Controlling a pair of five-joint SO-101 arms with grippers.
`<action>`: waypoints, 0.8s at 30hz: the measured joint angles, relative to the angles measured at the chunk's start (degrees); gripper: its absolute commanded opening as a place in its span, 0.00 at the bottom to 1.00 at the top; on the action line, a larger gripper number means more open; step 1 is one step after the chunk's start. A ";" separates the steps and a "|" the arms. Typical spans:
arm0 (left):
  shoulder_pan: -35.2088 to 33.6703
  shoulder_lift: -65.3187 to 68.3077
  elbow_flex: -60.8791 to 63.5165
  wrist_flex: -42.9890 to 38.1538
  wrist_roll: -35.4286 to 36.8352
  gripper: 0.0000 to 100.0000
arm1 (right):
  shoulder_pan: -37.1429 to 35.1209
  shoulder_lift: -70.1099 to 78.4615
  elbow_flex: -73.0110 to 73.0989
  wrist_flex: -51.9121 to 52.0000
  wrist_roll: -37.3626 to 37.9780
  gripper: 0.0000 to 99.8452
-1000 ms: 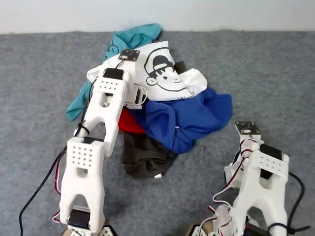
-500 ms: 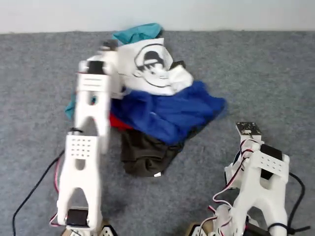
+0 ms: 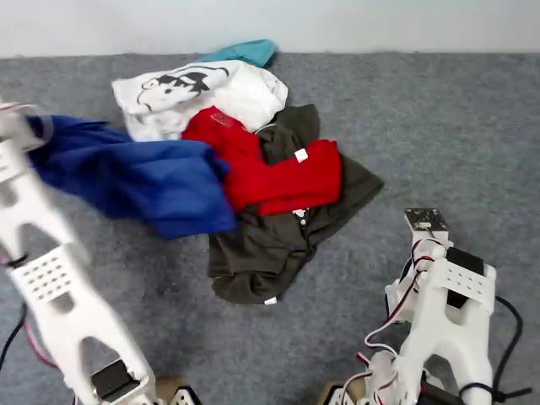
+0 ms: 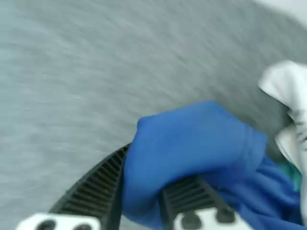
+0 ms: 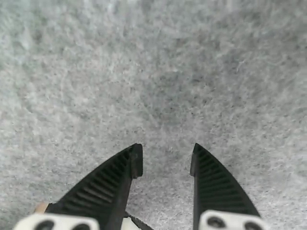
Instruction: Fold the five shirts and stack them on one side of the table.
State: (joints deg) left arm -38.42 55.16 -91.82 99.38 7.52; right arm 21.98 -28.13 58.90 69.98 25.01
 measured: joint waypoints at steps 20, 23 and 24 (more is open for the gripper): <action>-7.21 -10.99 28.48 0.00 0.00 0.15 | 0.00 0.00 0.00 -0.18 0.00 0.18; -3.52 -10.99 35.96 0.00 0.00 0.25 | 0.00 0.00 0.00 -0.18 0.00 0.18; -2.64 -10.99 37.80 0.00 0.00 0.26 | 0.00 0.00 0.00 -0.18 0.00 0.18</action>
State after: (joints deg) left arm -41.05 44.18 -54.02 99.38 7.52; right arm 21.98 -28.13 58.90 69.80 25.01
